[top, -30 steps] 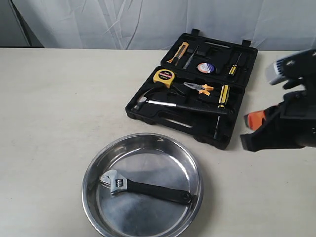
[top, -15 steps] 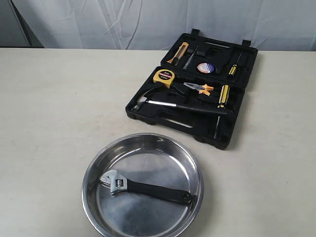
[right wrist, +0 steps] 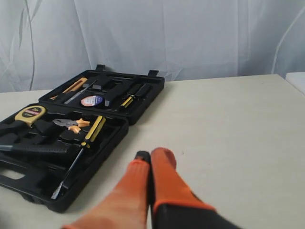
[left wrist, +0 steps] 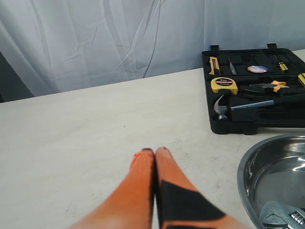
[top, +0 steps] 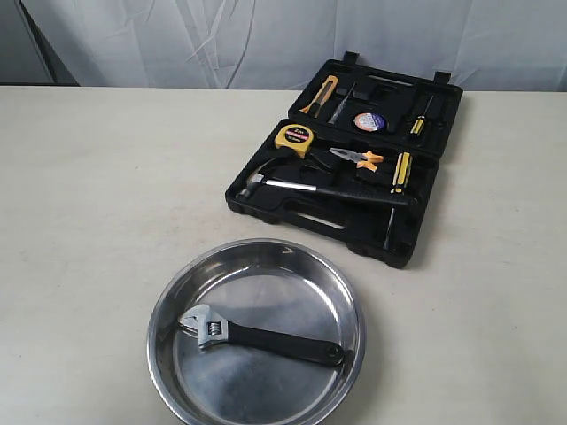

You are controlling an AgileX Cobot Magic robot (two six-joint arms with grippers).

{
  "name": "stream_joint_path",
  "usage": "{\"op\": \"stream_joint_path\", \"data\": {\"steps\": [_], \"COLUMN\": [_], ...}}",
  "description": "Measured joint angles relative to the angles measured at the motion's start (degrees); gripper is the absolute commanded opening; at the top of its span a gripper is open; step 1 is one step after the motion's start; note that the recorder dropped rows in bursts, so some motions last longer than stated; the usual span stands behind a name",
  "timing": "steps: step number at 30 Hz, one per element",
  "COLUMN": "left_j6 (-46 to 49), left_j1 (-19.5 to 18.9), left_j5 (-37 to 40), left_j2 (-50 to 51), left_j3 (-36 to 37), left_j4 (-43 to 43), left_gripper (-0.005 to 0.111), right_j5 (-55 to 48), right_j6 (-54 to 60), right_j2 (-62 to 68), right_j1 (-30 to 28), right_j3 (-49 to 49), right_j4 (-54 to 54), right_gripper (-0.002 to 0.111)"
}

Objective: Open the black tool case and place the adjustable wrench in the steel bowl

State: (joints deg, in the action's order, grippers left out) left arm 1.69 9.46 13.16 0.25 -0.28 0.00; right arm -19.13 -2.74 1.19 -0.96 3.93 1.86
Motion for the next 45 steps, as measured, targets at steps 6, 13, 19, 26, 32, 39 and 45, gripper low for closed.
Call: {"op": "stream_joint_path", "data": {"steps": [6,13,19,26,32,39,45], "left_j6": [0.0,0.0,0.0,0.0,0.0,0.0,0.0], "left_j1": [0.0,0.0,0.0,0.0,0.0,0.0,0.0], "left_j5": [0.0,0.0,0.0,0.0,0.0,0.0,0.0], "left_j2": [0.0,0.0,0.0,0.0,0.0,0.0,0.0], "left_j3": [0.0,0.0,0.0,0.0,0.0,0.0,0.0], "left_j4": [0.0,0.0,0.0,0.0,0.0,0.0,0.0], "left_gripper": [0.0,0.0,0.0,0.0,0.0,0.0,0.0], "right_j5": [-0.4,-0.4,-0.4,-0.4,-0.4,-0.4,-0.4], "right_j6": [-0.5,-0.5,-0.5,-0.5,-0.6,-0.6,-0.6], "right_j2": [-0.8,-0.8,-0.8,-0.8,-0.8,-0.8,-0.8], "right_j1": [0.0,0.0,0.0,0.0,0.0,0.0,0.0], "right_j3": [-3.6,-3.6,-3.6,-3.6,-3.6,-3.6,-3.6], "right_j4": [-0.8,-0.9,-0.9,-0.9,-0.9,-0.9,-0.9], "right_gripper": [0.0,0.0,0.0,0.0,0.0,0.0,0.0]}}
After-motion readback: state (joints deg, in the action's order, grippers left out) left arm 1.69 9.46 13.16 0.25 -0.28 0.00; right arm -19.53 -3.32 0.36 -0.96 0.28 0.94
